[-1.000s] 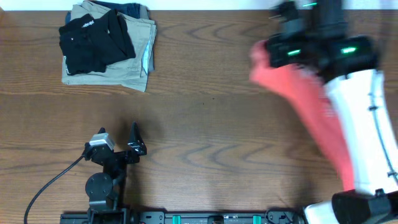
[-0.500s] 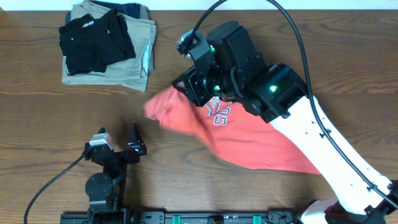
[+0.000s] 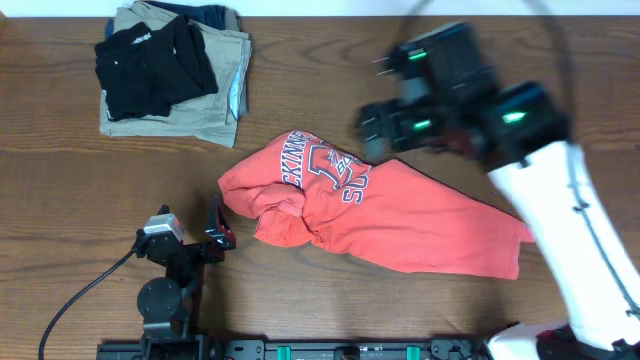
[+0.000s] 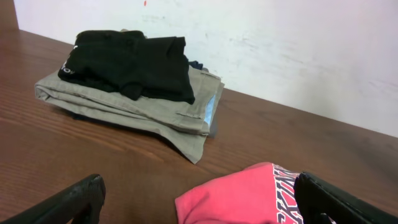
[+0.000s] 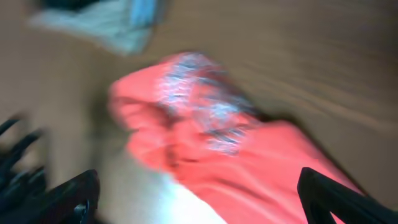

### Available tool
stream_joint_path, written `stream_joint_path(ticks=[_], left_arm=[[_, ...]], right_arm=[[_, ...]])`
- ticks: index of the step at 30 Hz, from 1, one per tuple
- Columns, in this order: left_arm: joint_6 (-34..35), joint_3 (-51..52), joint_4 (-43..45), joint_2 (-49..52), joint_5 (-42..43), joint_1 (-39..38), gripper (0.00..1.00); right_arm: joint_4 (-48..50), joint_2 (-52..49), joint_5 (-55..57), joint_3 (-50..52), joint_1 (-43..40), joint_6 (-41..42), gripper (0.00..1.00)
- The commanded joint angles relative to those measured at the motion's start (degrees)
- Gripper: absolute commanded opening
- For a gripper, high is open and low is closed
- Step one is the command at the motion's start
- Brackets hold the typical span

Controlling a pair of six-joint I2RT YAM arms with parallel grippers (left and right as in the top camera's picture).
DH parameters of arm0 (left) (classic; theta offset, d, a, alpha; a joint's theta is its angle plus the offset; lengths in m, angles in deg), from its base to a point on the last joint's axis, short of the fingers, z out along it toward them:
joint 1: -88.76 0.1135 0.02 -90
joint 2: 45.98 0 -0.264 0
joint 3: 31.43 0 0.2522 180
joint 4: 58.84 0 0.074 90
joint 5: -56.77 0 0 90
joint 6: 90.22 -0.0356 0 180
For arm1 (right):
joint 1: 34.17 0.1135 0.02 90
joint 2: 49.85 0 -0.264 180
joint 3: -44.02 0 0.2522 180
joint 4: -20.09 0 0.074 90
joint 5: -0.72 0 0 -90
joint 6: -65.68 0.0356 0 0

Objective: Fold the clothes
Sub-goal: 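Drag the orange T-shirt with the right gripper to the table center and release, then grasp the left end of the T-shirt with the left gripper, right gripper grasping right end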

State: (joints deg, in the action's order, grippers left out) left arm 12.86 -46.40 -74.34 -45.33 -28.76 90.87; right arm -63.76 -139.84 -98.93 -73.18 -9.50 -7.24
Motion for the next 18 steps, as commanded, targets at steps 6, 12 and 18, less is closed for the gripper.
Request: stream_joint_path(ticks=[6, 12, 18], left_arm=[[-0.76, 0.98, -1.9, 0.02, 0.61, -0.02, 0.98], [-0.76, 0.98, -1.9, 0.02, 0.61, -0.02, 0.98], [-0.76, 0.98, -1.9, 0.02, 0.61, -0.02, 0.98]], right_arm=[[-8.81, 2.62, 14.56, -0.11, -22.12, 4.79, 0.99], [-10.27, 2.51, 17.42, 5.64, -32.54, 12.35, 0.99], [-9.66, 2.49, 9.7, 15.41, -41.18, 22.86, 0.99]])
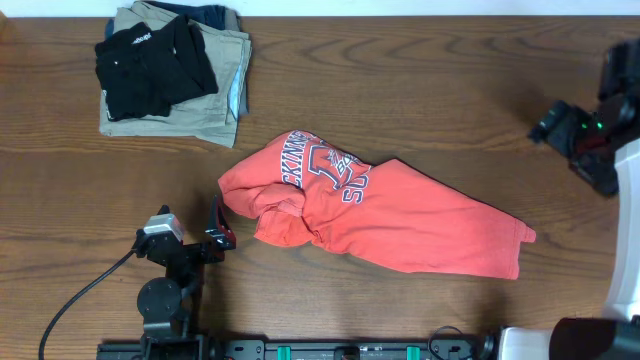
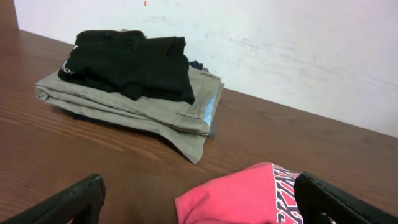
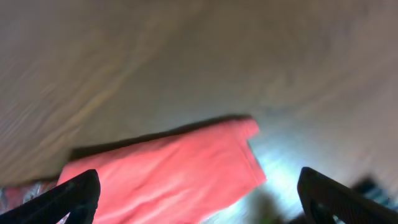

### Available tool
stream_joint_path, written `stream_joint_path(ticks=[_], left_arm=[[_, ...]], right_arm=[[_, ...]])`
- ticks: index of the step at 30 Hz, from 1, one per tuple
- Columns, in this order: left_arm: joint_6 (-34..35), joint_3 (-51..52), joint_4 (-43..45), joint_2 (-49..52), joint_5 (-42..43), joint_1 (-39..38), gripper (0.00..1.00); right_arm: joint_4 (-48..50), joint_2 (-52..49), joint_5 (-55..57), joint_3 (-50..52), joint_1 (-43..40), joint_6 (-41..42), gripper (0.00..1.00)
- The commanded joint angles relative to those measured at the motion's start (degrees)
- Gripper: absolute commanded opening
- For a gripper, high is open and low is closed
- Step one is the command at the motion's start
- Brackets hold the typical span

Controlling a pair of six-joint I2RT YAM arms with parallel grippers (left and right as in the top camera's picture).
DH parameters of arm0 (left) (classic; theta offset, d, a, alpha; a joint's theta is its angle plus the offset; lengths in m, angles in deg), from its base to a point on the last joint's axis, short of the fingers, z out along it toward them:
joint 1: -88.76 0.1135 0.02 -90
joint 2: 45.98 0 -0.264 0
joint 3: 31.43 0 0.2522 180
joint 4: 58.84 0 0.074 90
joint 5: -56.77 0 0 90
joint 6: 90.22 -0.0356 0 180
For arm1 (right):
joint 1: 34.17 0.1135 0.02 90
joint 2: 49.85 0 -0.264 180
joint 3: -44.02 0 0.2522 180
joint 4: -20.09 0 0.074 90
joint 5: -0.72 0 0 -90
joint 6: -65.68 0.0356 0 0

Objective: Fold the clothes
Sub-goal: 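Grasp the left end of the T-shirt with the left gripper, right gripper grasping right end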

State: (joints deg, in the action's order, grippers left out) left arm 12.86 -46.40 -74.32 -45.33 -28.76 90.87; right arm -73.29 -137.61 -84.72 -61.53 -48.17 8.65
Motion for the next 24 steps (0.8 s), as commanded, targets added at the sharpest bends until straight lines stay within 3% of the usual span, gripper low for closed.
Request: stream_joint_path(ticks=[1, 6, 13, 16, 21, 24], left_arm=[[-0.76, 0.98, -1.92, 0.02, 0.61, -0.02, 0.98], [0.28, 0.94, -1.88, 0.02, 2.8, -0.04, 0.98], [20.31, 0.92, -0.66, 0.02, 31.8, -0.04, 0.98], [26.99, 0.94, -1.18, 0.02, 37.48, -0.04, 0.98], [27.8, 0.87, -0.85, 0.42, 46.45, -0.07, 0.98], [29.79, 0.35, -0.83, 1.07, 47.39, -0.09, 0.98]], right_arm=[[-0.09, 0.26, -6.51, 5.44, -3.17, 6.8, 0.99], [0.22, 0.26, -11.69, 15.56, -3.5, 5.49, 0.99], [5.25, 0.26, -15.08, 28.46, -3.5, 1.68, 0.99], [8.17, 0.26, -15.56, 32.22, -3.52, 1.66, 0.99], [10.03, 0.26, -15.54, 34.58, -3.5, 1.62, 0.99], [10.91, 0.26, -15.93, 34.58, -3.5, 1.64, 0.99]])
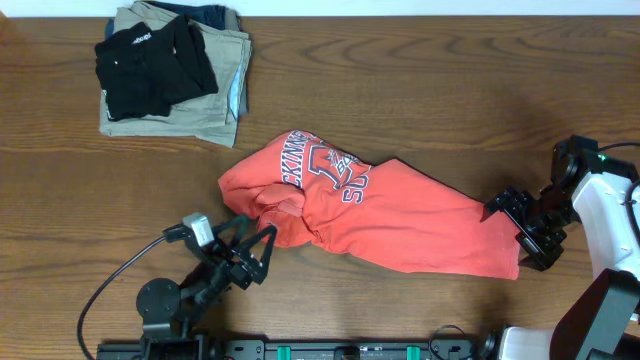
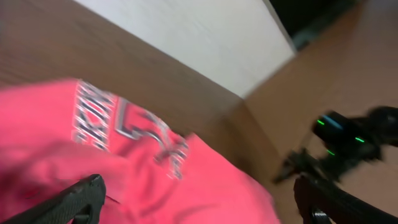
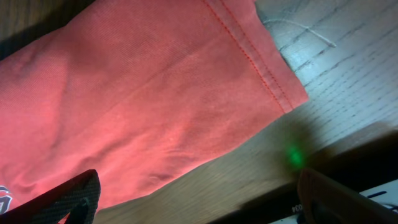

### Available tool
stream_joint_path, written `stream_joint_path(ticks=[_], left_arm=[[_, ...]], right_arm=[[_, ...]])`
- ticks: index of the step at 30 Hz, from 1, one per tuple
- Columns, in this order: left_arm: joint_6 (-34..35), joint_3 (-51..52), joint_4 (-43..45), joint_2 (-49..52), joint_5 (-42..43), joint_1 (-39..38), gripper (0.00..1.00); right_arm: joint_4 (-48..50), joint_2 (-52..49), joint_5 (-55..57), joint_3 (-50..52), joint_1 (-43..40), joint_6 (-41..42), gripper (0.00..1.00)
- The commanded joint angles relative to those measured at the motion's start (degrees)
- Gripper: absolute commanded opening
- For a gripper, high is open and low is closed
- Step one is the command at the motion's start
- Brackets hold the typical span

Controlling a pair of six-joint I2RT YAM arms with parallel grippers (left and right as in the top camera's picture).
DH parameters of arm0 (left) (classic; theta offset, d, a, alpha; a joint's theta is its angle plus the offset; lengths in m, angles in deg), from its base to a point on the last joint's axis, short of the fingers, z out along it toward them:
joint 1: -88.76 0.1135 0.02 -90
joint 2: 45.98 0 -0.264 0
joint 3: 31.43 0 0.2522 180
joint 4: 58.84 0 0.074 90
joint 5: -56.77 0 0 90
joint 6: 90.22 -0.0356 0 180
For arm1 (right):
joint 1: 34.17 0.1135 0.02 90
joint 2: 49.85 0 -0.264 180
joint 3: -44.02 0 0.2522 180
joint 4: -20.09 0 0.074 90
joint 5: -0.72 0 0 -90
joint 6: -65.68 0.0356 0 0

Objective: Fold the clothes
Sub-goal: 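Grasp the left end of the T-shirt with the left gripper, right gripper grasping right end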

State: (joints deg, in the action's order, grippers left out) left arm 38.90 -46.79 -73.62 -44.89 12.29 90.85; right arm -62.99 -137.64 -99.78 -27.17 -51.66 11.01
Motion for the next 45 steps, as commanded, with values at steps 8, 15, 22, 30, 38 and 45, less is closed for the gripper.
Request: stream_joint_path(ticks=[8, 15, 22, 30, 38, 45], left_arm=[[-2.49, -9.51, -6.01, 11.15, 4.7, -0.09, 0.98], [-23.82, -32.94, -33.75, 30.42, -16.74, -1.9, 0.98], [-26.58, -52.33, -49.09, 50.6, -29.7, -14.93, 0.98], [-21.68, -52.63, -36.28, 66.95, -29.7, -31.32, 0.98], [-5.07, -52.63, -28.63, 83.36, -40.98, -30.86, 0.98], [-0.68, -52.63, -30.4, 90.38, -41.07, -25.2, 0.99]], right_arm=[[-0.31, 0.28, -3.34, 0.22, 0.63, -2.19, 0.99], [0.22, 0.28, -3.28, 0.22, 1.44, -2.84, 0.99], [3.65, 0.28, -4.76, 0.22, 1.44, -2.84, 0.99], [3.98, 0.28, -4.96, 0.22, 1.44, -5.9, 0.99], [3.06, 0.28, -4.96, 0.22, 1.44, -8.74, 0.99], [2.71, 0.28, -4.96, 0.22, 1.44, -12.26, 0.99]])
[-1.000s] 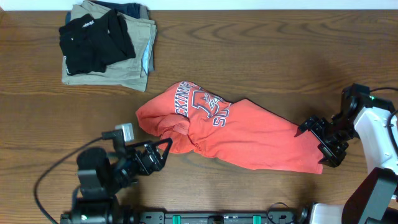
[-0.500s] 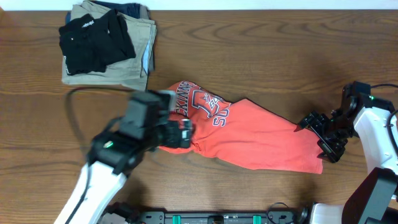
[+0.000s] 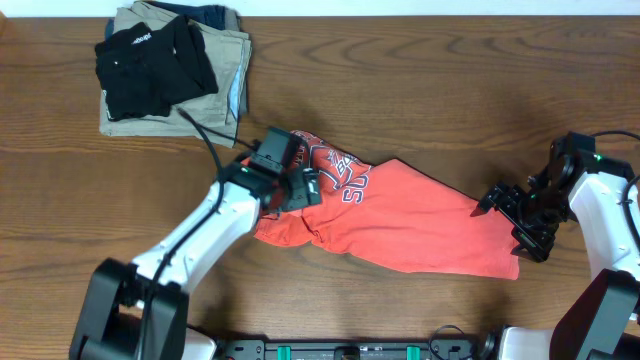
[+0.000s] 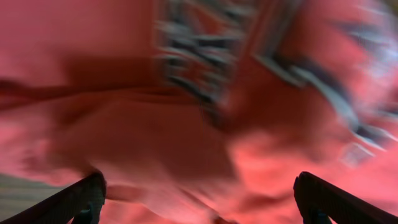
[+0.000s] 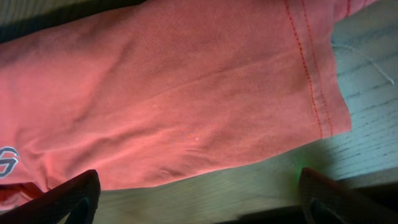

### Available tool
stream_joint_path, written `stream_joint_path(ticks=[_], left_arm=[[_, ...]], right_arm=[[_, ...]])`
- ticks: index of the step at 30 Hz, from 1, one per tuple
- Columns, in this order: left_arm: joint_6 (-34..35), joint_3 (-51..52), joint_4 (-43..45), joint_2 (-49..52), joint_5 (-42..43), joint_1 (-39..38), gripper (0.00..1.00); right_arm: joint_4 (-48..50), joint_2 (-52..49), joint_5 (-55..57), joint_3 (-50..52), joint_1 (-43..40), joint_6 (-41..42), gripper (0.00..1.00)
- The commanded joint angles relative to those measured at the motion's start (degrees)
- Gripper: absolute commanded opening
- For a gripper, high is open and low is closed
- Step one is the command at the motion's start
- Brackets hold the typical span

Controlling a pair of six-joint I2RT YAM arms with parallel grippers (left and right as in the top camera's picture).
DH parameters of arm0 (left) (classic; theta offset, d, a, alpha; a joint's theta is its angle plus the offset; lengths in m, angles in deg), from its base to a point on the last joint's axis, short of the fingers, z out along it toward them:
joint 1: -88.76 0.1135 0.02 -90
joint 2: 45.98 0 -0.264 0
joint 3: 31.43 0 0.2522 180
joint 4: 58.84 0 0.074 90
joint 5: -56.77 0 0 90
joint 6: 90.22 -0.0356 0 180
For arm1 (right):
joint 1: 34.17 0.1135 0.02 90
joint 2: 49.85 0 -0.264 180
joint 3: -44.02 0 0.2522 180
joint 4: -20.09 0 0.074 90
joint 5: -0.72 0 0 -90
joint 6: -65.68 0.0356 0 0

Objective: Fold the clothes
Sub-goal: 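Grasp the left end of the T-shirt with the left gripper, right gripper grasping right end, then pull the T-shirt ends apart with both grippers to stretch it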

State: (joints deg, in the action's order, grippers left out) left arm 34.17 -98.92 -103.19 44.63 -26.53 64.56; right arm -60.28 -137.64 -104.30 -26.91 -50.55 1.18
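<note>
A red sweatshirt (image 3: pixel 400 225) with a printed front lies crumpled across the middle of the table, its left part bunched up. My left gripper (image 3: pixel 298 188) is low over that bunched part beside the print. It is open, and blurred red cloth (image 4: pixel 205 106) fills its view between the wide-set fingers (image 4: pixel 84 196). My right gripper (image 3: pixel 512 218) stands open at the sweatshirt's right end. Its view shows the stitched hem (image 5: pixel 314 81) lying flat on the wood, with nothing between the fingers (image 5: pixel 74 196).
A folded pile (image 3: pixel 170 70) sits at the back left corner, a black garment on top of khaki trousers. Bare wooden table (image 3: pixel 450 90) lies behind the sweatshirt. The left arm's cable (image 3: pixel 205 140) runs past the pile's front edge.
My left gripper has gone from the table's front edge, beside the sweatshirt's left end, to low over its bunched part by the print. The right gripper has shifted slightly at the hem.
At first my left gripper rested open at the front left, and the right arm was above the sweatshirt's back edge. Then the right arm was at the table's far right. Later it was down at the right hem, with the left turned toward the sweatshirt. Now the left is over it.
</note>
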Motion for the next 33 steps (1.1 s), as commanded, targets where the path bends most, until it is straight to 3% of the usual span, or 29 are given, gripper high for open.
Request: stream_joint_path(ticks=[1, 11, 18, 21, 26, 33], left_arm=[[3.82, -0.5, -1.03, 1.07, -1.92, 1.11, 0.97], [2.95, -0.48, -1.07, 1.16, 0.17, -2.25, 0.78], [2.38, 0.66, 0.13, 1.66, -1.84, -2.82, 0.76], [1.25, 0.7, 0.02, 1.88, -1.57, -2.84, 0.62], [1.25, 0.7, 0.04, 1.88, 0.79, -2.89, 0.51], [1.25, 0.76, -0.7, 1.88, 0.79, -2.89, 0.45]], right_arm=[[0.11, 0.28, -0.44, -0.04, 0.33, -2.43, 0.99], [1.44, 0.28, -0.46, -0.04, 0.33, -2.38, 0.99], [0.98, 0.28, -0.46, -0.04, 0.33, -2.43, 0.99], [0.81, 0.28, -0.44, -0.04, 0.33, -2.43, 0.99], [0.81, 0.28, -0.46, -0.04, 0.33, -2.43, 0.99], [0.72, 0.28, -0.46, -0.04, 0.33, -2.43, 0.99]])
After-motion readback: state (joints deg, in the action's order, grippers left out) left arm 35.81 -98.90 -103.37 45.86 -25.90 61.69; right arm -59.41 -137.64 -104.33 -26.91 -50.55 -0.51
